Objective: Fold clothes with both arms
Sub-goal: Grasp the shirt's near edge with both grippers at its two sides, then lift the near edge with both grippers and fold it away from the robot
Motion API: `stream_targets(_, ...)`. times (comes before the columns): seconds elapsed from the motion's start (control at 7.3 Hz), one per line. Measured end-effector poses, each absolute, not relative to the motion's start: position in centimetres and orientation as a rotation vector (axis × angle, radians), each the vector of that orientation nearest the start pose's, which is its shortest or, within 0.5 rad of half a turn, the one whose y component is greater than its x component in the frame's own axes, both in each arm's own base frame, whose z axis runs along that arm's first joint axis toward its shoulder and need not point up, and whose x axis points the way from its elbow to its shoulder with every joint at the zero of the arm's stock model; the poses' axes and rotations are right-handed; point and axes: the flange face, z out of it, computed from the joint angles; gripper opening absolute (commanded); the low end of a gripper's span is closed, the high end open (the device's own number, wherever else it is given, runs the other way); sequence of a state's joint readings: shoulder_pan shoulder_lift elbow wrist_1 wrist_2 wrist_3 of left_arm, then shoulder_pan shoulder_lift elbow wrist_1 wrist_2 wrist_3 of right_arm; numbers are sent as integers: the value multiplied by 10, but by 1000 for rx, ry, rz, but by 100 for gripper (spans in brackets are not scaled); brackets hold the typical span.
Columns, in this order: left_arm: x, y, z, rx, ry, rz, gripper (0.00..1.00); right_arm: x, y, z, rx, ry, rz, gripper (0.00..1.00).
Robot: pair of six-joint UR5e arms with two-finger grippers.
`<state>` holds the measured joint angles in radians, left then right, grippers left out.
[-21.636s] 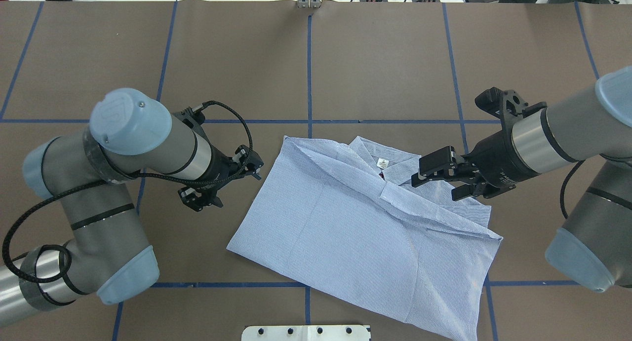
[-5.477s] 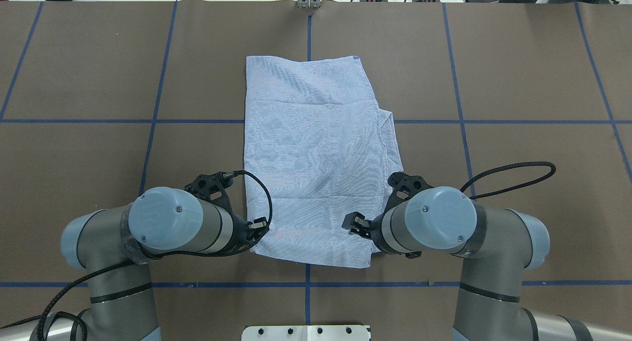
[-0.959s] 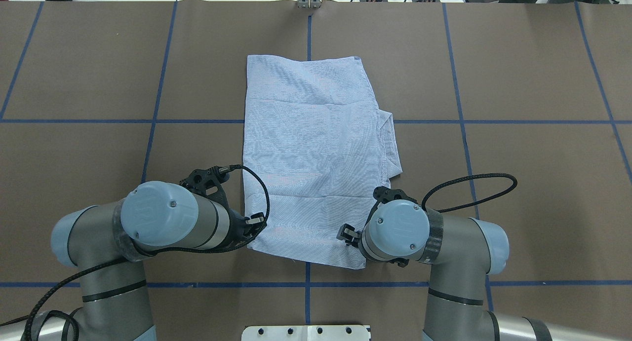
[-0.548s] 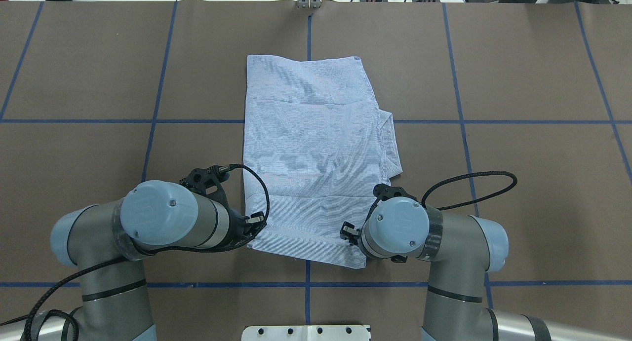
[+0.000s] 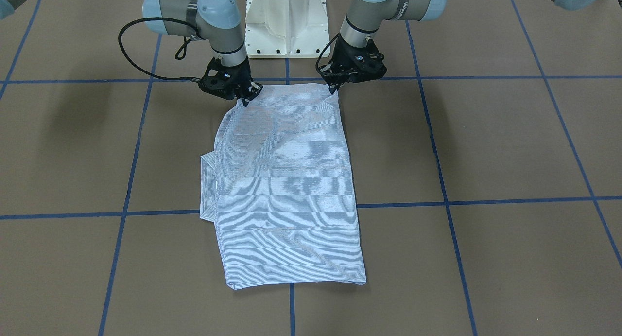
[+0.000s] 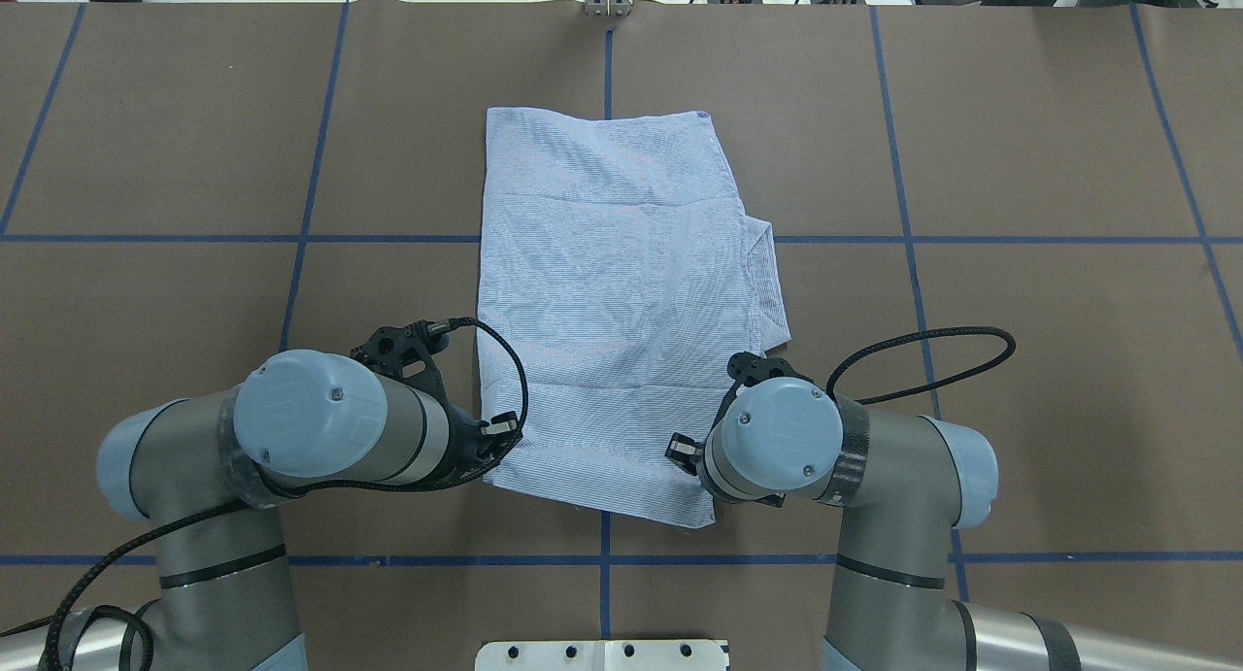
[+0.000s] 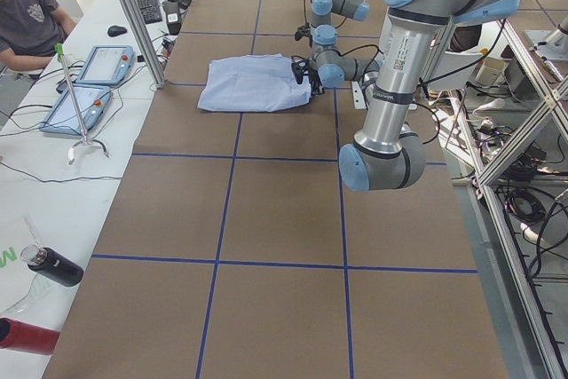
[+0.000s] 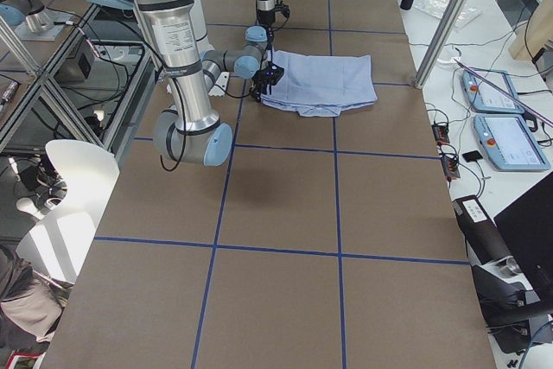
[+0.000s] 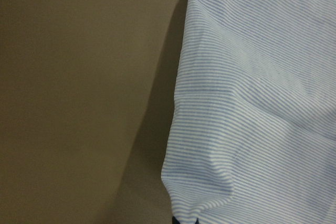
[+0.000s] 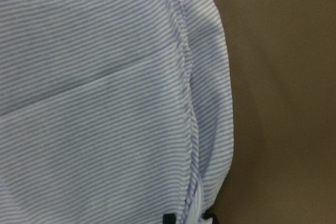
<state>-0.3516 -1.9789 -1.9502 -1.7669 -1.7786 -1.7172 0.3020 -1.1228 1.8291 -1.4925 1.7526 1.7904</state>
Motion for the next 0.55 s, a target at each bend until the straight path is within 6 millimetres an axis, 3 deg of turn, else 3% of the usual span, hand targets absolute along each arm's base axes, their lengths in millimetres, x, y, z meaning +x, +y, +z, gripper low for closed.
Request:
stream_targets(0.27,505,-309,245,-86,1000,-357,0,-546,-309,280,-181,-818,423,0)
stream_targets(0.55,498,-305,239,-102,990,-349,0,-516,-309,264,-231,-870,369,0)
